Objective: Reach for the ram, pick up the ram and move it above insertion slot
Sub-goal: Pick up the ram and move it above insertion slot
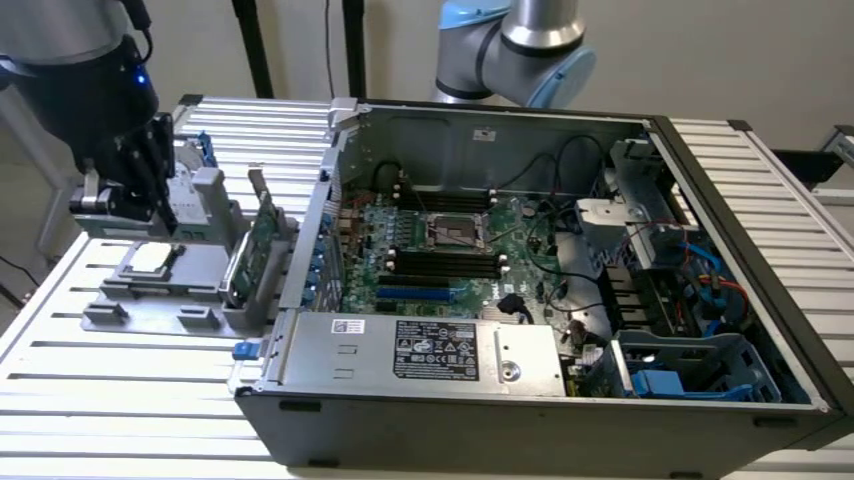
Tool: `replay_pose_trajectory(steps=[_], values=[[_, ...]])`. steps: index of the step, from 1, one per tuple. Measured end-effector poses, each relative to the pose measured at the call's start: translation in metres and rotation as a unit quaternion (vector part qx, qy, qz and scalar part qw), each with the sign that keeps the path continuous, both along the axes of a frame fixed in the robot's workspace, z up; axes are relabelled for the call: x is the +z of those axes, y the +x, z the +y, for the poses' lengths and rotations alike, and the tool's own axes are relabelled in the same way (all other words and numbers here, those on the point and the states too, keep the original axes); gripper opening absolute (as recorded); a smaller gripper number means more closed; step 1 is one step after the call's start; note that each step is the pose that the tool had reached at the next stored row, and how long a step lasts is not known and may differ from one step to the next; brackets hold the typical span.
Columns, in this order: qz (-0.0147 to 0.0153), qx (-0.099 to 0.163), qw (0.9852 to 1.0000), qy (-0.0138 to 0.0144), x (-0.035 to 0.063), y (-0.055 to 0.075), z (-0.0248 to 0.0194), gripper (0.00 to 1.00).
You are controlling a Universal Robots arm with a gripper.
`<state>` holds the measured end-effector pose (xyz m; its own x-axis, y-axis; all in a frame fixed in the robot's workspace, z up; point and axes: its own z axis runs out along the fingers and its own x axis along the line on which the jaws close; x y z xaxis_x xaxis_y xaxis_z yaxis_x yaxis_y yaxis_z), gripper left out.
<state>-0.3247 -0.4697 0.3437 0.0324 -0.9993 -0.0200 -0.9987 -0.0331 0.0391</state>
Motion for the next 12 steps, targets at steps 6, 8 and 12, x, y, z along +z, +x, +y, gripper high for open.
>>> replay_pose_trajectory(steps=[6, 8, 12], values=[[0.0000, 0.000, 1.0000, 0.0003, 0.0269, 0.027, 0.0000, 0.13], [0.0000, 0.000, 1.0000, 0.0003, 0.0361, 0.036, 0.0001, 0.13], [0.0000, 0.000, 1.0000, 0.0004, 0.0484, 0.050, 0.0015, 0.13]])
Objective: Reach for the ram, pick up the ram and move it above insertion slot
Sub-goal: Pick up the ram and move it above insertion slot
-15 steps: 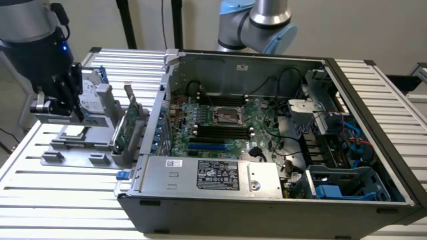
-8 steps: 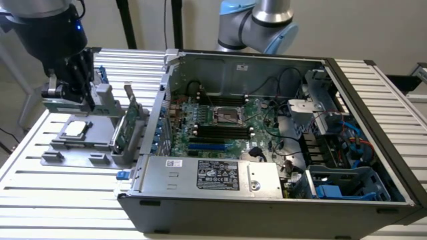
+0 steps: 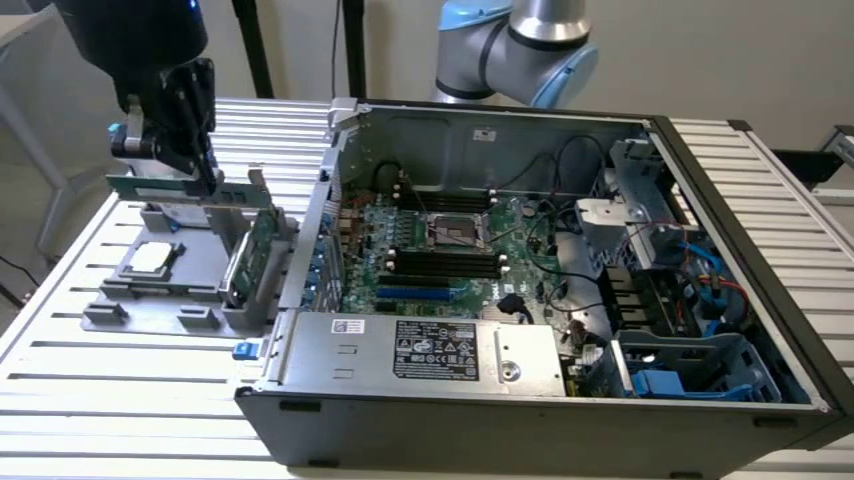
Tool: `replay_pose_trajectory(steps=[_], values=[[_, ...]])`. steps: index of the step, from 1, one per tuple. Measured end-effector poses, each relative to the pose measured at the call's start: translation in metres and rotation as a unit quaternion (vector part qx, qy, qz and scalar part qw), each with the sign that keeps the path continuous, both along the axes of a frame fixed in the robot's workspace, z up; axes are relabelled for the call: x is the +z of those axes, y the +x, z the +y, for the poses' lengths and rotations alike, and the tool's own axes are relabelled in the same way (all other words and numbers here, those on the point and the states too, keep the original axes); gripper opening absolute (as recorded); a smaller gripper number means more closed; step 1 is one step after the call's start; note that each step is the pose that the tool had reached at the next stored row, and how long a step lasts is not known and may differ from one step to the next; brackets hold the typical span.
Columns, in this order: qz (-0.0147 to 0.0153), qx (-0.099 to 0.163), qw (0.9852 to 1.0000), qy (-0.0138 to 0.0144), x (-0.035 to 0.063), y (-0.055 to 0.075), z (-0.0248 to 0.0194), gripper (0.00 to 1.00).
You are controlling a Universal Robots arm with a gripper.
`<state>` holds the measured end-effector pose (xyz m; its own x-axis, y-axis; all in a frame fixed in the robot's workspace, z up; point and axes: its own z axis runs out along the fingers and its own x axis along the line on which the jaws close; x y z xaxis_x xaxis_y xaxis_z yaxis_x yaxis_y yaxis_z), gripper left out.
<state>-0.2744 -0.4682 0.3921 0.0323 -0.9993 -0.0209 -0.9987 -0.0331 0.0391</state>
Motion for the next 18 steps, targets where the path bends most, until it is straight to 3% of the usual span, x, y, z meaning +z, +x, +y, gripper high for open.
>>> replay_pose_trajectory(steps=[6, 18], values=[[0.0000, 0.000, 1.0000, 0.0023, 0.0026, 0.020, 0.0029, 0.13], [0.0002, 0.000, 0.9998, 0.0174, 0.0026, 0.072, 0.0071, 0.13]])
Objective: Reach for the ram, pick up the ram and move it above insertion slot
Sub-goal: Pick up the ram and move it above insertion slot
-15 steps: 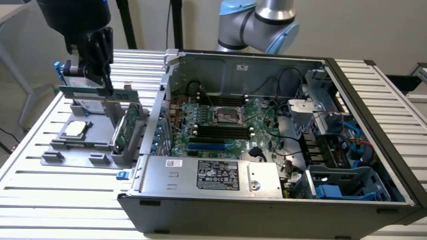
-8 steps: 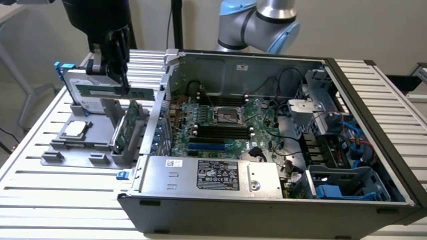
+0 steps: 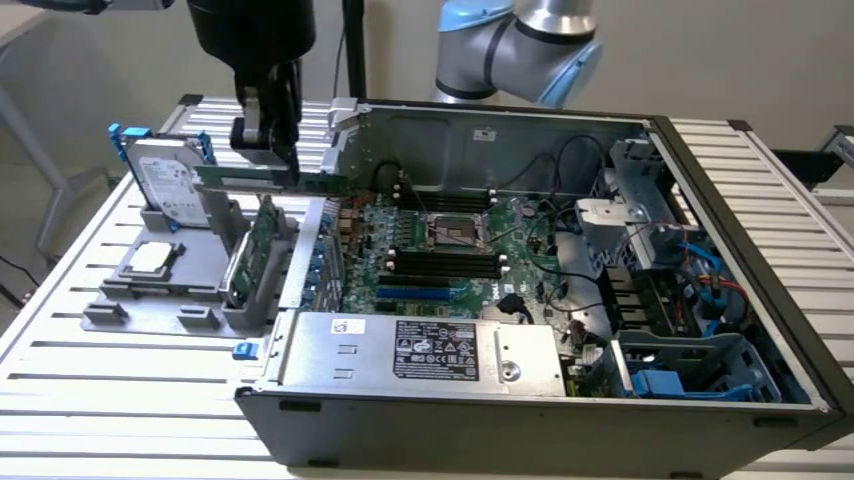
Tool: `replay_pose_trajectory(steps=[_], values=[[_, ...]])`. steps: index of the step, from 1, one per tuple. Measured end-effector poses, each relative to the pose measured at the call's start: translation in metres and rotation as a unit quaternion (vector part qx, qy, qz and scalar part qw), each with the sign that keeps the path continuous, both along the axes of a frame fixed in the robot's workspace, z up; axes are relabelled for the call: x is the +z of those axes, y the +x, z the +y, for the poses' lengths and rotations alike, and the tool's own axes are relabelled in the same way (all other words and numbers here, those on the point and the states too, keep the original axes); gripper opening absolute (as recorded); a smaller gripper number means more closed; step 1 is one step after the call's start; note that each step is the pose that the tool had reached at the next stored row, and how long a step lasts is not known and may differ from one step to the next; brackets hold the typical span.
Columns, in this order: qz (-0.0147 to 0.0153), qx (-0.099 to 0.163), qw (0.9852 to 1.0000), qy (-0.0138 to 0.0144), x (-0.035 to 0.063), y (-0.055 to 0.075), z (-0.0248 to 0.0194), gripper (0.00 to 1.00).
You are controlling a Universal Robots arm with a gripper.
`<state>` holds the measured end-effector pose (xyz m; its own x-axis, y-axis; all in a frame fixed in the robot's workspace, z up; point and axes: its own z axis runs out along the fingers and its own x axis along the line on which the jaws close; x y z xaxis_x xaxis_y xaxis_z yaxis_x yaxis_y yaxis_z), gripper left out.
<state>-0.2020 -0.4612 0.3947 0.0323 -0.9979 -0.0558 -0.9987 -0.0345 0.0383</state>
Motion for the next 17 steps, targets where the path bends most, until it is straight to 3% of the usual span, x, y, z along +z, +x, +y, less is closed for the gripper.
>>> replay_pose_trajectory(steps=[7, 17], values=[[0.0005, 0.000, 1.0000, 0.0090, -0.0010, 0.032, 0.0026, 0.13], [0.0023, 0.000, 0.9999, 0.0131, -0.0064, 0.075, 0.0117, 0.13]])
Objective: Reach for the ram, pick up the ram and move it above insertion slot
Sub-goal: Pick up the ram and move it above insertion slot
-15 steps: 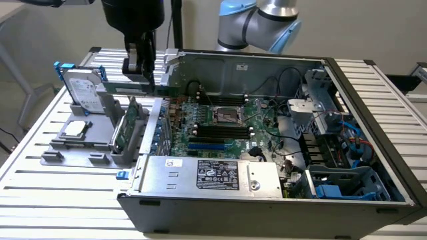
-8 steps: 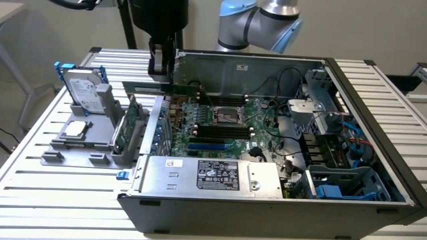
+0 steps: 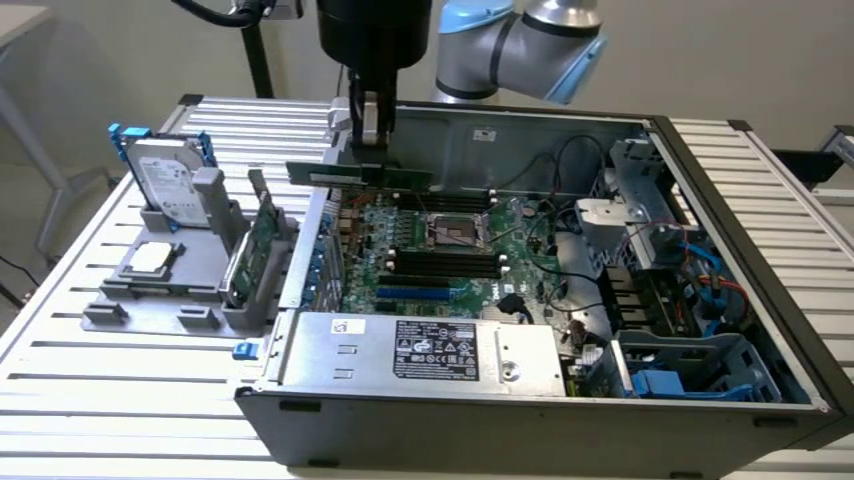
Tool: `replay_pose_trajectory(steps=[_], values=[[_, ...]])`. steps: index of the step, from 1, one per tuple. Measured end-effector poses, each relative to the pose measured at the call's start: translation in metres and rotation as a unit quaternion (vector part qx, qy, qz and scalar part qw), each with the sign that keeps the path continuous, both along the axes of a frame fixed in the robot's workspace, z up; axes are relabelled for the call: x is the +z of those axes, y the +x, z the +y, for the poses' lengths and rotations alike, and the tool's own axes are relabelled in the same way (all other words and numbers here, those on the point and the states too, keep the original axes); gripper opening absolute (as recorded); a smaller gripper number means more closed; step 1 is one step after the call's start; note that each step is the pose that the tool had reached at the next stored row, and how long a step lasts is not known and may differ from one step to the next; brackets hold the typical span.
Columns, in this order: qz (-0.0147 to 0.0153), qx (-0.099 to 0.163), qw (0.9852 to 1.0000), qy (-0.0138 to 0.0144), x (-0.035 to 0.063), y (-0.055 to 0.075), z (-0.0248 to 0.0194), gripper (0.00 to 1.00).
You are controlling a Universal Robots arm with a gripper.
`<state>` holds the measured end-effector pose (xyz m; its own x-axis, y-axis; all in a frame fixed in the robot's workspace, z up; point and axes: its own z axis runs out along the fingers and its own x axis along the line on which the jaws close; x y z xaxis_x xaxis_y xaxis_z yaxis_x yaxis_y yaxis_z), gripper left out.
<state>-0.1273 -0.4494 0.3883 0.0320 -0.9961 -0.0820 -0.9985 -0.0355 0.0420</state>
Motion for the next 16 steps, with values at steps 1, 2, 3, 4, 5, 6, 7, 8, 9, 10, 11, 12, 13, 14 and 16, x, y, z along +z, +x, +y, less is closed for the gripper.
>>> replay_pose_trajectory(steps=[1, 2, 3, 4, 5, 6, 7, 8, 9, 10, 11, 12, 13, 14, 16], values=[[0.0000, 0.000, 1.0000, 0.0005, -0.0001, 0.003, 0.0012, 0.13], [0.0000, 0.000, 1.0000, 0.0009, -0.0001, 0.005, 0.0025, 0.13], [0.0000, 0.000, 1.0000, 0.0010, -0.0001, 0.008, 0.0040, 0.13], [0.0000, 0.000, 1.0000, 0.0012, -0.0001, 0.010, 0.0055, 0.13], [0.0000, 0.000, 1.0000, 0.0014, -0.0001, 0.013, 0.0070, 0.13], [0.0000, 0.000, 1.0000, 0.0015, -0.0002, 0.015, 0.0083, 0.13], [0.0000, 0.000, 1.0000, 0.0018, -0.0002, 0.019, 0.0096, 0.13], [0.0000, 0.000, 1.0000, 0.0020, -0.0003, 0.022, 0.0109, 0.13], [0.0000, 0.000, 1.0000, 0.0020, -0.0004, 0.025, 0.0123, 0.13], [0.0000, 0.000, 1.0000, 0.0020, -0.0006, 0.028, 0.0141, 0.13], [0.0000, 0.000, 1.0000, 0.0020, -0.0011, 0.031, 0.0162, 0.13], [0.0000, 0.000, 1.0000, 0.0020, -0.0016, 0.035, 0.0185, 0.13], [0.0000, 0.000, 1.0000, 0.0020, -0.0022, 0.038, 0.0212, 0.13], [0.0000, 0.000, 1.0000, 0.0019, -0.0027, 0.041, 0.0239, 0.13], [0.0000, 0.000, 1.0000, 0.0020, -0.0039, 0.046, 0.0294, 0.13]])
